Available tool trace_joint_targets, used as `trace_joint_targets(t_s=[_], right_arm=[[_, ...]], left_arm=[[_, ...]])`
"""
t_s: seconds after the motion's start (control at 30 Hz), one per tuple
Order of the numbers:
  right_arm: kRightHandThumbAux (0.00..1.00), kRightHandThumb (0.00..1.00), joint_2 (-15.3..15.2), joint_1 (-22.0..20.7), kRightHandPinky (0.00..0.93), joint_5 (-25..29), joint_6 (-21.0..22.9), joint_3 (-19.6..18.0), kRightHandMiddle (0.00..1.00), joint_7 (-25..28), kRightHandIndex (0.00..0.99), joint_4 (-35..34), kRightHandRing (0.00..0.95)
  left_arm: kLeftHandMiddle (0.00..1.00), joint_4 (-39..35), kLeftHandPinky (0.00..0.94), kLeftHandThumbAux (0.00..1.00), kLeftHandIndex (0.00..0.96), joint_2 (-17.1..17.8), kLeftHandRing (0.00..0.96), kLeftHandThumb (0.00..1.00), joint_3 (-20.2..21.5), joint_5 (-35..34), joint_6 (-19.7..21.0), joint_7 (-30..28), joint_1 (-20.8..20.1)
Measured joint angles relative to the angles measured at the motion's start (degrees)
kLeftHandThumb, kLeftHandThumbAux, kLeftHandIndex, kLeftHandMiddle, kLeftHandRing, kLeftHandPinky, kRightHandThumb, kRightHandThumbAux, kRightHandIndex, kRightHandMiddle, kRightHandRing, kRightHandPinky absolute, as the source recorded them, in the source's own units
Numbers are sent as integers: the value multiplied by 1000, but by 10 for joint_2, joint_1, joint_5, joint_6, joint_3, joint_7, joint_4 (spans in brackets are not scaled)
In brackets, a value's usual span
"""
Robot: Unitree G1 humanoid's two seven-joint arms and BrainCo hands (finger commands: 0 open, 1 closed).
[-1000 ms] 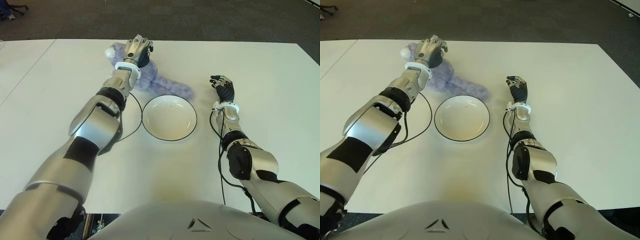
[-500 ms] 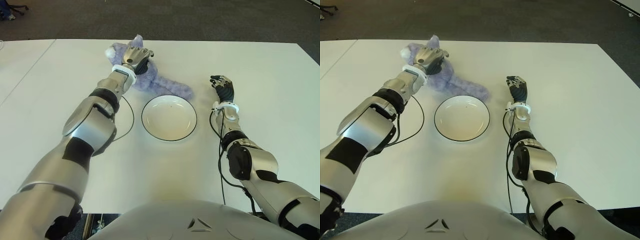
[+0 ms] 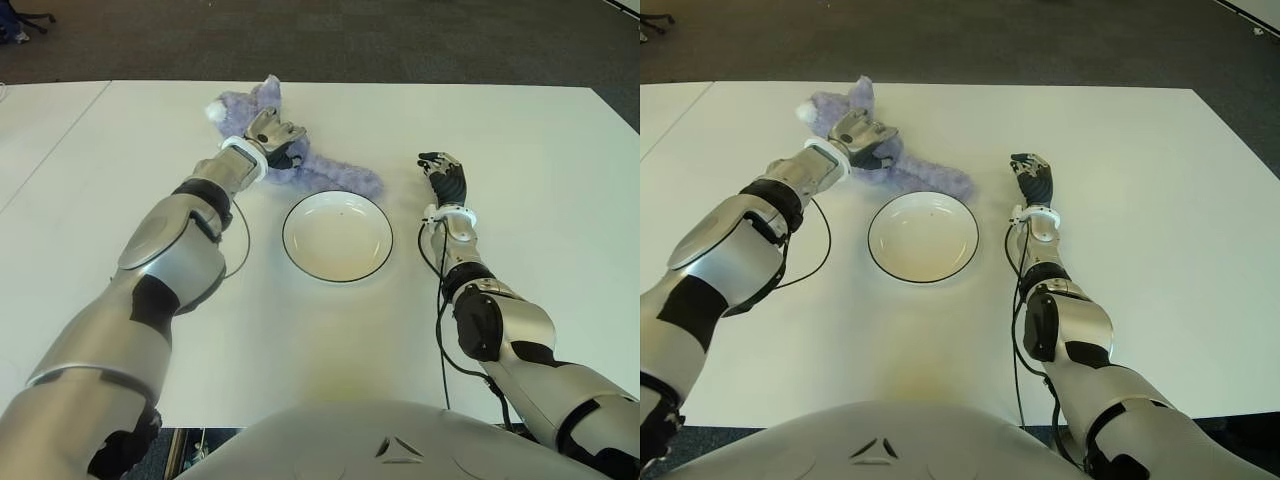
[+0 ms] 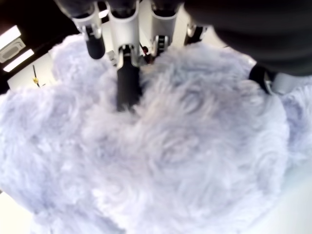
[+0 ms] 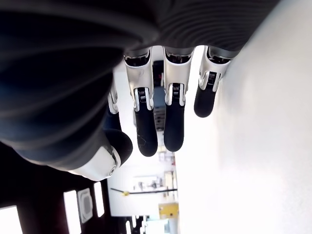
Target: Put the doll into the plate.
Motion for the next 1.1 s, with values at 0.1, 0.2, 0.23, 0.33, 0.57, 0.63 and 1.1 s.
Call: trace_joint_targets(t_s=[0.1,0.2,0.23,0.33,0.57,0.63,1.1], right_arm=[[732,708,0,0,184,1,0,-1,321,1,409,0,281],[732,707,0,0,183,1,0,-1,321,1,408,0,285],[732,707,0,0,183,1,0,-1,321,1,408,0,285],[732,709,0,1,171,1,0,-1,329,0,409,0,303],[731,717,0,1,159,-1,0,2,335,-2,410,0,327],[730,719,0,1,144,-1,0,3,334,-2,412,0,325],[725,717,1,2,189,-3,-4,6,285,-3,417,0,222]], left_arm=[[0,-1,0,191,0,2,0,397,-7,0,-7,-10,-3],[0,-1,0,183,0,3,0,373,-13,0,-12,-20,-8],[0,-1,0,183,0,3,0,373,-15,0,-14,-23,-9],[0,-1,0,199,0,4,0,338,-19,1,-17,-31,-11],[0,-1,0,220,0,4,0,290,-36,1,-19,-50,-18],[0,-2,0,224,0,4,0,275,-37,1,-19,-56,-19],[0,-3,0,346,0,2,0,196,-30,-8,-20,-99,-22]])
